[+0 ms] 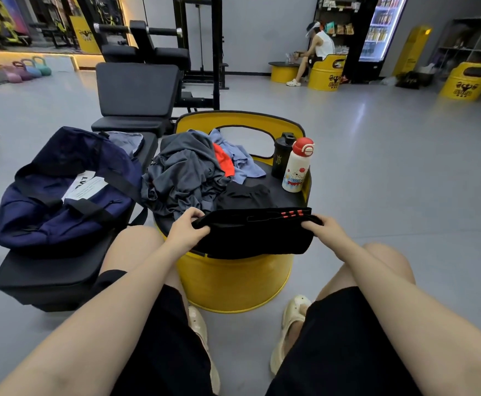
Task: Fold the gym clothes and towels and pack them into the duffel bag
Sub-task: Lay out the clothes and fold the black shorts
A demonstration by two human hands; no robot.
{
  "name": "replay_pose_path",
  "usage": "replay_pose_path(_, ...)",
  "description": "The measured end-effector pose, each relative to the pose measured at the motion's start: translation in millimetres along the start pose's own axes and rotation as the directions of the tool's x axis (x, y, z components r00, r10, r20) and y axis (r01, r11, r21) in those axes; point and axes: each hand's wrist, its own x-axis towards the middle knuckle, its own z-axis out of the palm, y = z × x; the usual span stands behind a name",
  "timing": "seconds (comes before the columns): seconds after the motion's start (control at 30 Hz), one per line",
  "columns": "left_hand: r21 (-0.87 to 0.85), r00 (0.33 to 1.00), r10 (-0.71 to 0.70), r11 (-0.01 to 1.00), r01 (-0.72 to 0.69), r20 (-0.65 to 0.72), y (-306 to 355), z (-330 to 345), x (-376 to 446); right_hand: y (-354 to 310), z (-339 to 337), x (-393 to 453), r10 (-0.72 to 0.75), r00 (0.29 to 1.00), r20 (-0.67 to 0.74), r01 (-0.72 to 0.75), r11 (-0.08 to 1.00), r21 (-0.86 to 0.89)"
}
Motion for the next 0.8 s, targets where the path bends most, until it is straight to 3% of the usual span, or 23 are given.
replay_pose_path(0.2,-0.062,0.992,-0.091,0.994,0.086,-0.086,1.0,12.0,42.3,-2.7,17.9,31.5,0.084,0.993,-0.082,-0.064,0.974,0.219)
replay_pose_path(0.47,0.023,0.987,-0.095,0.995,0.099,-0.129,-6.5,33.6,105.4,9.5,29.4,93.8,0.104,0.966,-0.236,-0.109,0.994,-0.006)
replay_pose_path(0.67,-0.045,0.969,-0.172,0.985,0.166,-0.179,-17.6,44.1,156.1,8.4,33.7,141.4,0.080,0.949,-0.305,-0.098,0.994,-0.043)
replay_pose_path(0.8,0.007,0.960,-0.162,0.986,0.168,-0.228,-26.0,52.0,181.2,11.2,38.9,171.4,0.094,0.941,-0.326,-0.115,0.992,-0.045)
